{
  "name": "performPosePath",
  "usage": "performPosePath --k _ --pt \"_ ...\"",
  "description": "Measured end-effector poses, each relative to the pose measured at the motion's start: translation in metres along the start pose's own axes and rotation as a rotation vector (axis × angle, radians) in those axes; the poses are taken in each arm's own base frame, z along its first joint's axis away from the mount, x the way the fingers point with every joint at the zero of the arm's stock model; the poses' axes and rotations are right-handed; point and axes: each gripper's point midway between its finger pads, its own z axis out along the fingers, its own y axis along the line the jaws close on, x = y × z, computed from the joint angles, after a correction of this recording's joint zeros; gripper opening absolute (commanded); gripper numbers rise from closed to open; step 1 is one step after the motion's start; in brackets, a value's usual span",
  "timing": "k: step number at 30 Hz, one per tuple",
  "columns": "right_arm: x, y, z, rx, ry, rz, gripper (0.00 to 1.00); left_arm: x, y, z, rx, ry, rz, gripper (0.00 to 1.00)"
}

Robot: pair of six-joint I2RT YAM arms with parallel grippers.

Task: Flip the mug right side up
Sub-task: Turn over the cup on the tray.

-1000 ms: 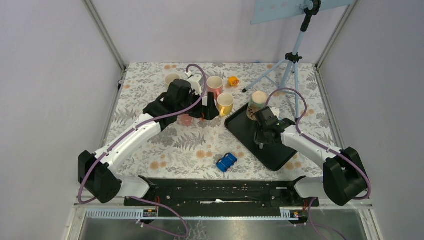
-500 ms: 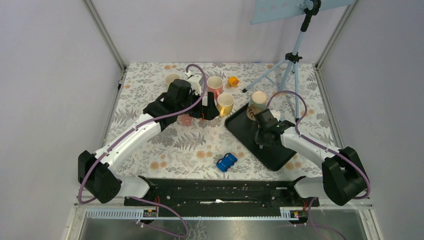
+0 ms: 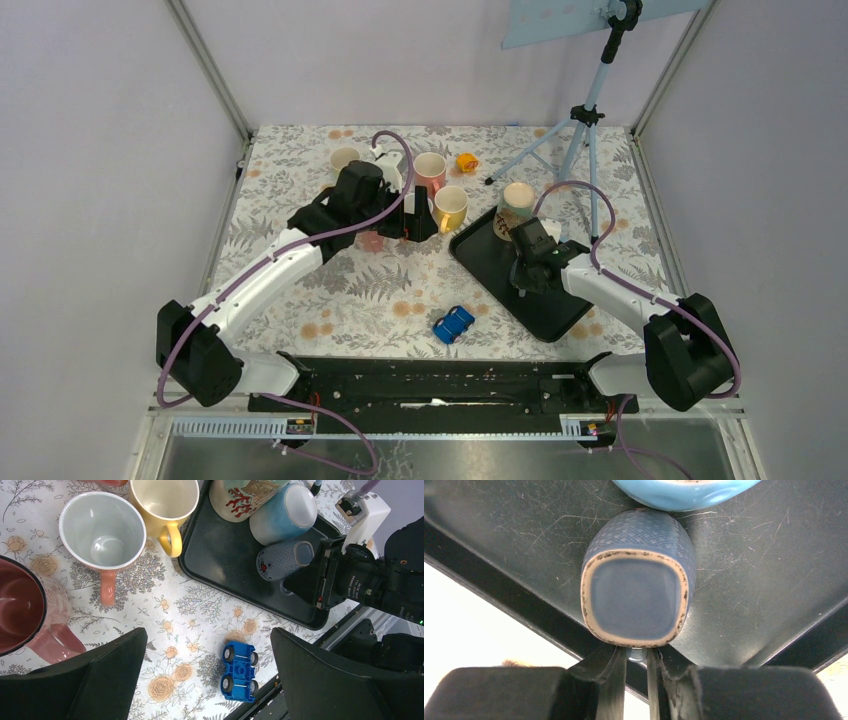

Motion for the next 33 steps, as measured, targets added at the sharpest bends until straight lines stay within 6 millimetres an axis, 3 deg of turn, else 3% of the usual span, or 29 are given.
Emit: performPosePath --k 2,14,24,33 --pt "0.000 0.000 0.000 0.000 -0.002 0.000 0.00 0.000 0.000 0.000 0.000 0.000 -0.001 0.99" --pt "-0.006 -0.001 -0.011 -0.018 -0.038 0.021 0.00 0.025 0.007 0.003 -0.001 -0.004 -0.119 0.99" --pt "-0.014 0.006 -0.034 -0.095 -0.081 0.057 0.00 0.030 -0.007 0.008 0.087 -0.016 -0.226 0.99" --pt "-0.027 0.037 -0.072 -0.272 -0.111 0.096 0.00 0.030 -0.019 0.008 0.174 -0.011 -0.291 0.99"
